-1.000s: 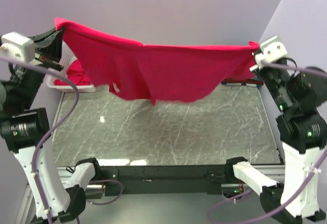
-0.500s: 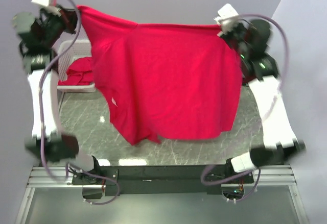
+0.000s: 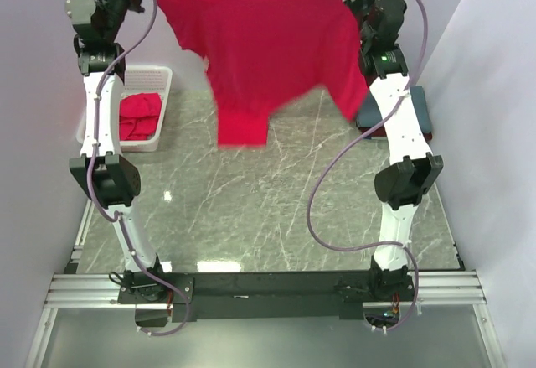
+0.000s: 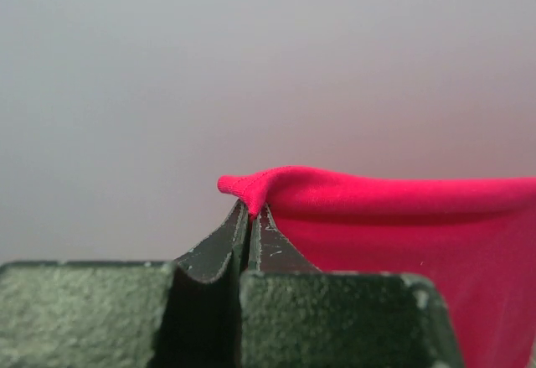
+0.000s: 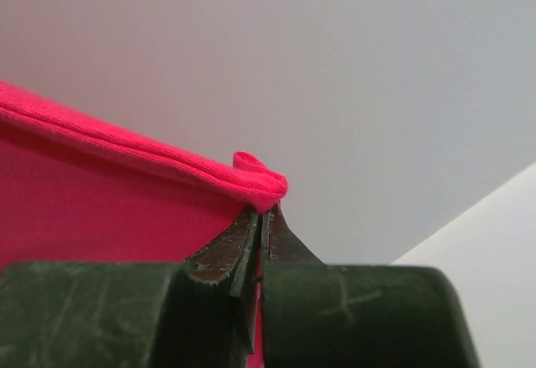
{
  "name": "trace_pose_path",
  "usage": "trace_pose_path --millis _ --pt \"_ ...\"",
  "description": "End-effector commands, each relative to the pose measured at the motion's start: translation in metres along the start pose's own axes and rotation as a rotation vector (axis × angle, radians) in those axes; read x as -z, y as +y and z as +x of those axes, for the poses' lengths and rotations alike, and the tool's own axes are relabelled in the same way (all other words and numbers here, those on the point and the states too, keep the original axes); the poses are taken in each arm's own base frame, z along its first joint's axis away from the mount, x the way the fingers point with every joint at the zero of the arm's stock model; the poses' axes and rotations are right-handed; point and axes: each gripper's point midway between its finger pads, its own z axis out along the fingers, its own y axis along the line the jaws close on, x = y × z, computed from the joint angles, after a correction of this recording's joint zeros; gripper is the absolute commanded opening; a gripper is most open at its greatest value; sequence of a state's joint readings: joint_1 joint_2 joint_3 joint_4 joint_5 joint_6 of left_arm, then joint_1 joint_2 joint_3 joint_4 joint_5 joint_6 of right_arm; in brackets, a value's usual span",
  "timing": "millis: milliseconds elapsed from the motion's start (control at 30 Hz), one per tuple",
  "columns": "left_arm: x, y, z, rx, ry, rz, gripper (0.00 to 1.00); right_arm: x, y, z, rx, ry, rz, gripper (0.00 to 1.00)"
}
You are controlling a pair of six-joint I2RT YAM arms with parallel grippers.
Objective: Fold and stack the t-shirts
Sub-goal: Flatten the tshirt out
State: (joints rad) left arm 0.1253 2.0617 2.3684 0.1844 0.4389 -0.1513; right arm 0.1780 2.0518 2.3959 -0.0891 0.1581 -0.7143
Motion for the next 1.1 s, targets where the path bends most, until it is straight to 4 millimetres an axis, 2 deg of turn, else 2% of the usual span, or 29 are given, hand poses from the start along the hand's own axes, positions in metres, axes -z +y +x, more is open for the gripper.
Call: trace_pose_path --millis 0,33,67,100,133,167,200,233,267,300,333,367,400,433,467,533,633,733,867,933,967,1000,1033,1067 --pt "0.025 0.011 -0.146 -0.192 -0.379 -0.090 0.01 0.030 -0.088 -0.075 -0.090 -0.236 0.275 0.00" --pt "0.024 0.009 -0.144 -0.209 -0.382 -0.078 0.01 0.026 -0.080 -0.068 -0.090 -0.235 0.263 0.00" --pt "0.022 0.010 -0.124 -0.196 -0.344 -0.066 0.01 0.023 -0.072 -0.063 -0.084 -0.232 0.242 0.00" --pt "0.021 0.007 -0.113 -0.192 -0.319 -0.038 0.01 0.020 -0.065 -0.058 -0.079 -0.227 0.222 0.00" --pt "0.020 0.005 -0.099 -0.192 -0.288 -0.020 0.01 0.014 -0.050 -0.044 -0.078 -0.203 0.191 0.00" --pt "0.022 0.003 -0.093 -0.194 -0.270 -0.010 0.01 0.011 -0.040 -0.037 -0.082 -0.195 0.161 0.00" --pt "0.023 0.003 -0.049 -0.171 -0.184 0.016 0.01 0.010 -0.030 -0.033 -0.076 -0.200 0.135 0.00" --pt "0.026 0.001 -0.029 -0.162 -0.143 0.029 0.01 0.005 -0.005 -0.007 -0.064 -0.158 0.085 0.00" --pt "0.032 -0.004 -0.021 -0.168 -0.115 0.044 0.01 0.005 0.008 0.003 -0.052 -0.148 0.053 0.00" --pt "0.042 -0.004 0.030 -0.136 -0.019 0.046 0.01 0.005 0.024 0.013 -0.037 -0.139 0.010 0.00" --pt "0.051 -0.009 0.050 -0.149 0.021 0.071 0.01 0.007 0.048 0.037 -0.021 -0.114 -0.045 0.00" --pt "0.061 -0.013 0.053 -0.187 0.035 0.079 0.01 0.009 0.058 0.045 0.001 -0.104 -0.066 0.00" --pt "0.079 -0.015 0.097 -0.181 0.120 0.084 0.01 0.012 0.070 0.055 0.017 -0.090 -0.091 0.00" --pt "0.089 -0.018 0.101 -0.195 0.136 0.086 0.01 0.017 0.091 0.078 0.048 -0.053 -0.138 0.00" --pt "0.106 -0.022 0.133 -0.173 0.208 0.091 0.00 0.021 0.098 0.086 0.052 -0.041 -0.148 0.00" --pt "0.120 -0.024 0.152 -0.185 0.255 0.099 0.00 0.030 0.116 0.107 0.068 0.006 -0.196 0.00" --pt "0.141 -0.027 0.187 -0.162 0.363 0.114 0.00 0.041 0.125 0.126 0.086 0.056 -0.228 0.00" --pt "0.151 -0.021 0.201 -0.134 0.423 0.107 0.00 0.050 0.129 0.132 0.100 0.085 -0.268 0.00" --pt "0.152 -0.015 0.179 -0.126 0.435 0.115 0.00 0.062 0.125 0.127 0.117 0.118 -0.322 0.00" --pt "0.156 -0.021 0.166 -0.153 0.437 0.169 0.00 0.073 0.117 0.120 0.129 0.138 -0.340 0.00" --pt "0.164 -0.030 0.157 -0.149 0.467 0.197 0.00 0.078 0.117 0.118 0.137 0.140 -0.364 0.00" --pt "0.171 -0.039 0.152 -0.198 0.468 0.267 0.00 0.092 0.117 0.117 0.146 0.161 -0.407 0.00" --pt "0.178 -0.048 0.136 -0.238 0.465 0.297 0.00 0.101 0.116 0.120 0.169 0.177 -0.434 0.00" --pt "0.201 -0.060 0.149 -0.199 0.548 0.333 0.00 0.111 0.116 0.122 0.183 0.193 -0.458 0.00"
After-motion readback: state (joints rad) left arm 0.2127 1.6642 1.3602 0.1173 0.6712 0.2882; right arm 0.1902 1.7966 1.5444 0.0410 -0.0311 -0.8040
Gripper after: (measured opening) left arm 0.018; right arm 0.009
